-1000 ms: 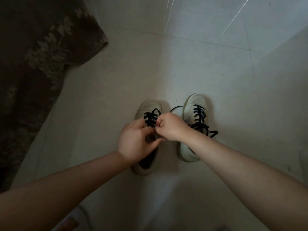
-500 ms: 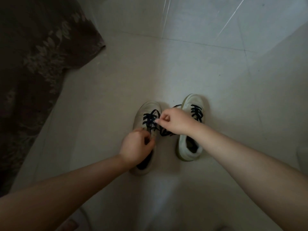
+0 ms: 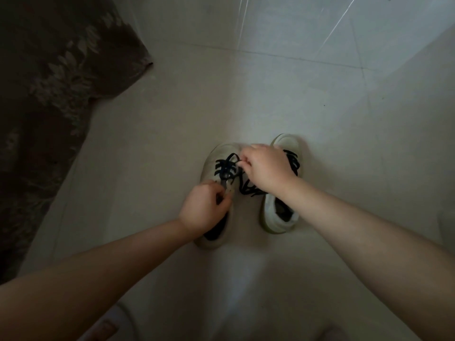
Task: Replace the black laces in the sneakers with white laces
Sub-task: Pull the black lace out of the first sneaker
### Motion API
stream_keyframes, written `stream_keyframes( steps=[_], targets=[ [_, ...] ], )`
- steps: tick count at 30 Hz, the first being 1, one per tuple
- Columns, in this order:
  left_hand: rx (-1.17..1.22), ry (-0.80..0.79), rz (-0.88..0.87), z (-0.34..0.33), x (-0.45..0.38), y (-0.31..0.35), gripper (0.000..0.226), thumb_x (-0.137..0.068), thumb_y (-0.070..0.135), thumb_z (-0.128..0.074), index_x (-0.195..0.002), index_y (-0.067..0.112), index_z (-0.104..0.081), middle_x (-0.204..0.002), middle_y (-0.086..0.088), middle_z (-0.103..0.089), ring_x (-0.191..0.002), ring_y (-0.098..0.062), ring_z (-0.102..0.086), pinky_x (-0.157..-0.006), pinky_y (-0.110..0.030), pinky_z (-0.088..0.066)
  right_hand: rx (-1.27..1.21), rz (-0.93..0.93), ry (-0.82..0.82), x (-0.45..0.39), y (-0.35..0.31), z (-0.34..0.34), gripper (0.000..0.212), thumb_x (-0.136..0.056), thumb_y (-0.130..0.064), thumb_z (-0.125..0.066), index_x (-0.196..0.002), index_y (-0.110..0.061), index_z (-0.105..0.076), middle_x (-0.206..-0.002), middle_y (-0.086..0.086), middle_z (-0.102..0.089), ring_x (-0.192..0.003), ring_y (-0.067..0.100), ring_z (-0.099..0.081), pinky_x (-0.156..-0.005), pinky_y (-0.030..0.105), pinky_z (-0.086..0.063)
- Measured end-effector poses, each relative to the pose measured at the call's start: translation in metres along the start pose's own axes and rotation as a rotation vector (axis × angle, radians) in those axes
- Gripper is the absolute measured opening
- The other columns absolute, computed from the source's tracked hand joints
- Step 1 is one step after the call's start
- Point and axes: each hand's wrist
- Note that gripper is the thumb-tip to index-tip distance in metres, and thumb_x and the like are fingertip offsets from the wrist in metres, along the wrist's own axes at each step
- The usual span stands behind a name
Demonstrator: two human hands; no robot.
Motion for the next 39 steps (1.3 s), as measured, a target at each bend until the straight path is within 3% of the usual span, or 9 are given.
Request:
stream_keyframes(
  steps=[4, 9, 12, 15, 18, 23, 33, 36, 39],
  targets=[
    [0.029, 0.002, -0.003, -0.002, -0.002, -0.002, 0.035, -0.087, 0.019, -0.060, -0.057, 0.016, -0.042, -0.061, 0.002, -0.039, -0.060, -0.019, -0.043, -0.057, -0.028, -0.027, -0.506, -0.268, -0.313, 0.002, 0.002, -0.013, 0.038, -0.086, -0.044, -0.062, -0.082, -0.008, -0.069, -0.080, 0.002, -0.072, -0.075, 0.017, -0.065, -0.071, 0.029, -0.050],
    [0.037, -0.004, -0.011, -0.003, -0.004, -0.002, 0.031, -0.086, 0.017, -0.061, -0.058, 0.014, -0.046, -0.064, -0.001, -0.043, -0.061, -0.017, -0.042, -0.058, -0.027, -0.026, -0.742, -0.351, -0.351, 0.001, -0.007, -0.014, 0.021, -0.082, -0.037, -0.070, -0.078, -0.016, -0.068, -0.067, -0.007, -0.065, -0.056, 0.003, -0.054, -0.054, 0.015, -0.041],
    [0.041, 0.003, 0.004, -0.003, -0.003, -0.003, 0.033, -0.086, 0.018, -0.060, -0.058, 0.014, -0.044, -0.064, -0.002, -0.044, -0.060, -0.018, -0.042, -0.057, -0.027, -0.026, -0.602, -0.272, -0.367, -0.004, -0.012, -0.009, 0.016, -0.088, -0.026, -0.064, -0.074, -0.020, -0.062, -0.066, -0.008, -0.058, -0.062, 0.007, -0.054, -0.055, 0.015, -0.041],
    [0.029, -0.002, 0.014, -0.002, -0.002, -0.003, 0.034, -0.086, 0.019, -0.061, -0.057, 0.013, -0.044, -0.064, -0.003, -0.045, -0.059, -0.019, -0.042, -0.056, -0.027, -0.025, -0.428, -0.301, -0.176, -0.014, 0.000, 0.010, 0.010, -0.092, -0.022, -0.056, -0.095, -0.017, -0.064, -0.090, 0.000, -0.064, -0.083, 0.018, -0.058, -0.072, 0.026, -0.046],
    [0.027, -0.010, -0.017, -0.003, -0.002, -0.002, 0.032, -0.085, 0.019, -0.062, -0.058, 0.013, -0.046, -0.065, -0.003, -0.046, -0.058, -0.018, -0.043, -0.056, -0.026, -0.025, -0.483, -0.398, -0.048, -0.019, 0.012, 0.021, 0.014, -0.092, -0.023, -0.058, -0.100, -0.014, -0.063, -0.091, -0.002, -0.061, -0.086, 0.017, -0.058, -0.072, 0.022, -0.040],
    [0.016, -0.011, -0.035, -0.005, -0.002, -0.002, 0.029, -0.086, 0.019, -0.061, -0.061, 0.006, -0.053, -0.068, -0.009, -0.052, -0.062, -0.026, -0.052, -0.058, -0.033, -0.037, -0.561, -0.362, -0.340, 0.001, -0.002, -0.007, 0.038, -0.089, -0.045, -0.058, -0.094, -0.008, -0.066, -0.093, 0.005, -0.071, -0.086, 0.021, -0.066, -0.084, 0.036, -0.052],
    [0.030, -0.016, -0.076, -0.006, -0.002, -0.001, 0.031, -0.086, 0.016, -0.061, -0.059, 0.015, -0.045, -0.065, -0.001, -0.044, -0.057, -0.018, -0.043, -0.056, -0.029, -0.034, -0.384, -0.408, -0.130, 0.002, -0.019, -0.018, 0.033, -0.083, -0.044, -0.064, -0.067, -0.025, -0.043, -0.076, -0.003, -0.057, -0.079, 0.020, -0.057, -0.073, 0.034, -0.050],
    [0.032, -0.018, -0.078, -0.005, -0.002, 0.001, 0.032, -0.085, 0.016, -0.062, -0.059, 0.014, -0.044, -0.065, -0.003, -0.044, -0.057, -0.019, -0.043, -0.056, -0.029, -0.031, -0.393, -0.390, -0.252, 0.002, -0.017, -0.015, 0.038, -0.088, -0.038, -0.060, -0.059, -0.014, -0.055, -0.063, 0.004, -0.056, -0.072, 0.025, -0.060, -0.071, 0.032, -0.051],
    [0.036, -0.010, -0.065, -0.005, -0.001, 0.000, 0.032, -0.085, 0.016, -0.062, -0.059, 0.014, -0.044, -0.066, -0.003, -0.043, -0.058, -0.019, -0.042, -0.056, -0.028, -0.028, -0.470, -0.345, -0.266, 0.003, -0.017, -0.013, 0.030, -0.089, -0.029, -0.058, -0.078, -0.003, -0.067, -0.072, 0.009, -0.063, -0.074, 0.025, -0.062, -0.072, 0.030, -0.049]
  ],
)
Point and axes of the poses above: each hand's wrist, its own x-axis away from the middle knuckle, its own z-axis out of the back of the hand, y = z × x
